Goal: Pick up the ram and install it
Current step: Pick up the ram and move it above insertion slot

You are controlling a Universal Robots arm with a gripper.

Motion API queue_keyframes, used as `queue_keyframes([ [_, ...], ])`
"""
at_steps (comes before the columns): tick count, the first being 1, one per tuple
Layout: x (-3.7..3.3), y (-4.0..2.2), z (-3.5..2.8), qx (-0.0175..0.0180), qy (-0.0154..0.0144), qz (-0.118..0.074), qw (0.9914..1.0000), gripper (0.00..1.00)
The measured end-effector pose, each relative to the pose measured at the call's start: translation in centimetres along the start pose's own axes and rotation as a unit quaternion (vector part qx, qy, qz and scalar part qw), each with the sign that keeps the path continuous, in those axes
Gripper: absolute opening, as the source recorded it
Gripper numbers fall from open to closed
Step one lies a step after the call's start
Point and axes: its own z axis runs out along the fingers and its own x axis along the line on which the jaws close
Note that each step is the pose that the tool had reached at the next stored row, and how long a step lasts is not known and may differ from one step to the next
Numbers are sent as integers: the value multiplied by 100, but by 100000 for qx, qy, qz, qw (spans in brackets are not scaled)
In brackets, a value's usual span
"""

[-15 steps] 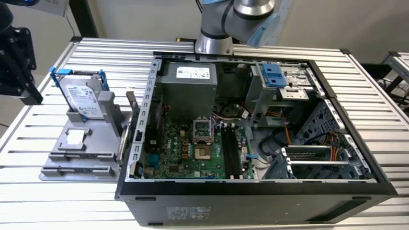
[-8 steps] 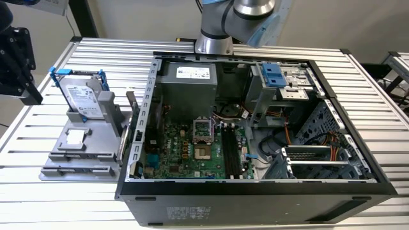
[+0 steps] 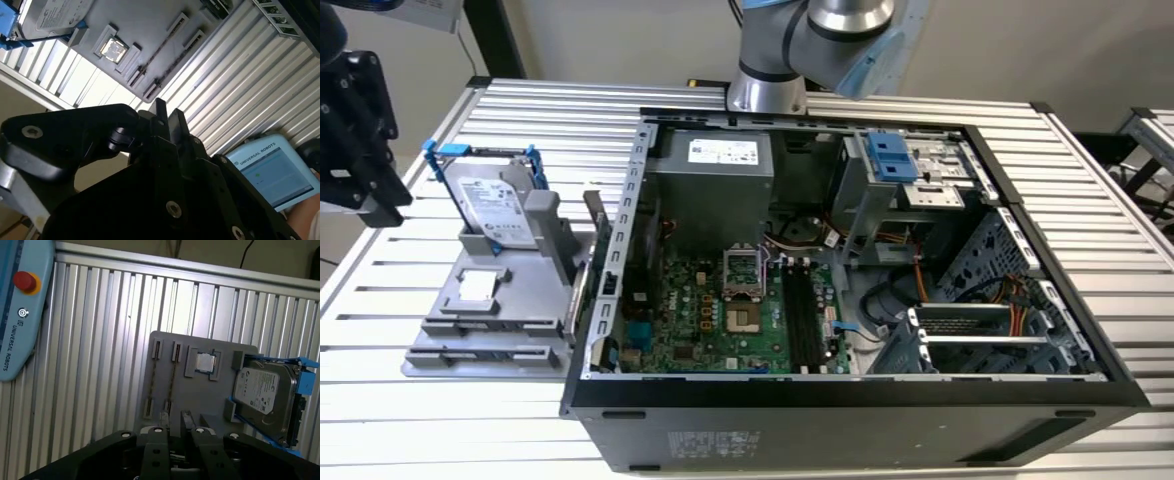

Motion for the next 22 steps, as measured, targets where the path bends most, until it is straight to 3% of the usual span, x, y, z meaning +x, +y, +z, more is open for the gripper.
queue_keyframes([
  [12,0,-1,6,3,-2,10,100000,100],
  [22,6,-4,160,41,-28,1135,99994,100],
])
